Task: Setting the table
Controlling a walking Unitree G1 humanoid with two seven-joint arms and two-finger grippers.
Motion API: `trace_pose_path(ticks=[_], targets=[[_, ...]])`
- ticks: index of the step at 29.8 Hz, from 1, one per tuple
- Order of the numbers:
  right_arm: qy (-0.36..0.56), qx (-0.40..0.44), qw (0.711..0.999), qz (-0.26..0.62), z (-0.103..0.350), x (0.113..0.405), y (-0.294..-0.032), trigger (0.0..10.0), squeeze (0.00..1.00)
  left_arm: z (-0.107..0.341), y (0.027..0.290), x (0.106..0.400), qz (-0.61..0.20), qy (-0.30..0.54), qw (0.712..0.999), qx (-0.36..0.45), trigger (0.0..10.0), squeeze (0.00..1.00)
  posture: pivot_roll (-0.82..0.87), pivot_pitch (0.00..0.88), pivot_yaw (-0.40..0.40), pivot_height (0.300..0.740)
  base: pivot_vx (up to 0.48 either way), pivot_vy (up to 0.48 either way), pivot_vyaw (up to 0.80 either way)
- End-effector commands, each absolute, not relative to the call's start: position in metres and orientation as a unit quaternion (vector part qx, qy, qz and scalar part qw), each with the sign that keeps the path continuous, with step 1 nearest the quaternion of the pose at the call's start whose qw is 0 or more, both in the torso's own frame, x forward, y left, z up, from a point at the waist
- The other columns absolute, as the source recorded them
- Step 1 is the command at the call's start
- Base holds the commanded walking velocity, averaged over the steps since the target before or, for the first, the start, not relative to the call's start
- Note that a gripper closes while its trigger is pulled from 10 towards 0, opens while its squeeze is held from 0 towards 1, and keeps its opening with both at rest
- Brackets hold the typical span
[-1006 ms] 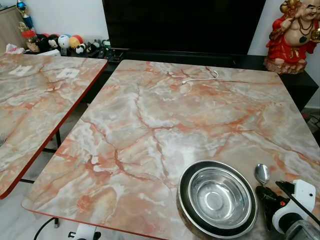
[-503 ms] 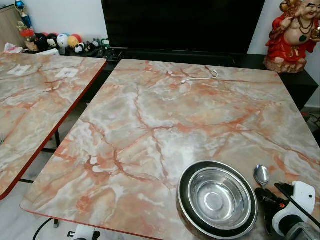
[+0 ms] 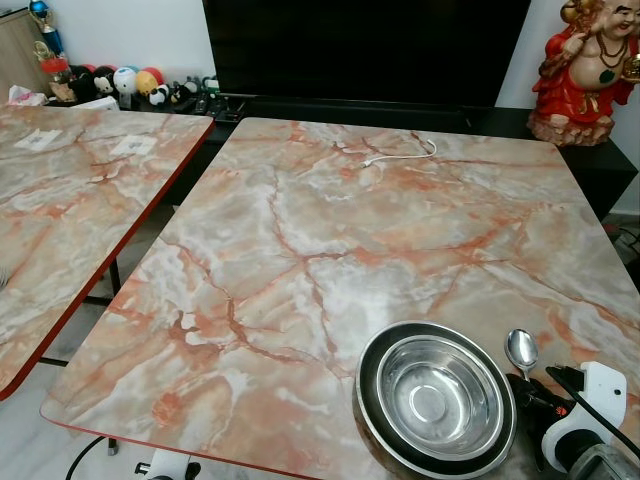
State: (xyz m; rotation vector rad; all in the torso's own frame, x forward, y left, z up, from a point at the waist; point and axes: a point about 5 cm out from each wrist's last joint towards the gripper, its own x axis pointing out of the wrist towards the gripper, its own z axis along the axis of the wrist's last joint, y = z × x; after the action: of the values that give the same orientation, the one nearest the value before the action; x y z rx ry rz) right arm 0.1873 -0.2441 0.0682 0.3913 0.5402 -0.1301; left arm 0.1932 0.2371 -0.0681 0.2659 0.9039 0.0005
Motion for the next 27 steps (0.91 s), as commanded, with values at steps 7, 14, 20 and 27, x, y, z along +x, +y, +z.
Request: trace_pose_path(ticks=[7, 14, 20, 27], targets=[[0.284, 0.182, 0.939, -0.072, 0.065, 0.183, -0.245, 10.0, 0.40, -0.068, 0.239, 0.193, 0.000, 0.441, 0.888, 0.132, 10.0, 0.00, -0.02, 0.027, -0.001, 0.740, 0.000, 0.000, 0.00], [0.294, 0.173, 0.935, -0.099, 0.060, 0.181, -0.251, 10.0, 0.00, -0.068, 0.239, 0.193, 0.001, 0.441, 0.888, 0.132, 10.0, 0.00, -0.02, 0.027, -0.001, 0.740, 0.000, 0.000, 0.00], [0.293, 0.172, 0.935, -0.100, 0.060, 0.182, -0.251, 10.0, 0.00, -0.068, 0.239, 0.192, 0.000, 0.442, 0.887, 0.133, 10.0, 0.00, -0.02, 0.028, 0.001, 0.740, 0.000, 0.000, 0.00], [0.307, 0.142, 0.933, -0.120, 0.054, 0.180, -0.255, 10.0, 0.00, -0.069, 0.240, 0.192, -0.001, 0.443, 0.887, 0.132, 10.0, 0.00, -0.02, 0.028, 0.001, 0.740, 0.000, 0.000, 0.00]])
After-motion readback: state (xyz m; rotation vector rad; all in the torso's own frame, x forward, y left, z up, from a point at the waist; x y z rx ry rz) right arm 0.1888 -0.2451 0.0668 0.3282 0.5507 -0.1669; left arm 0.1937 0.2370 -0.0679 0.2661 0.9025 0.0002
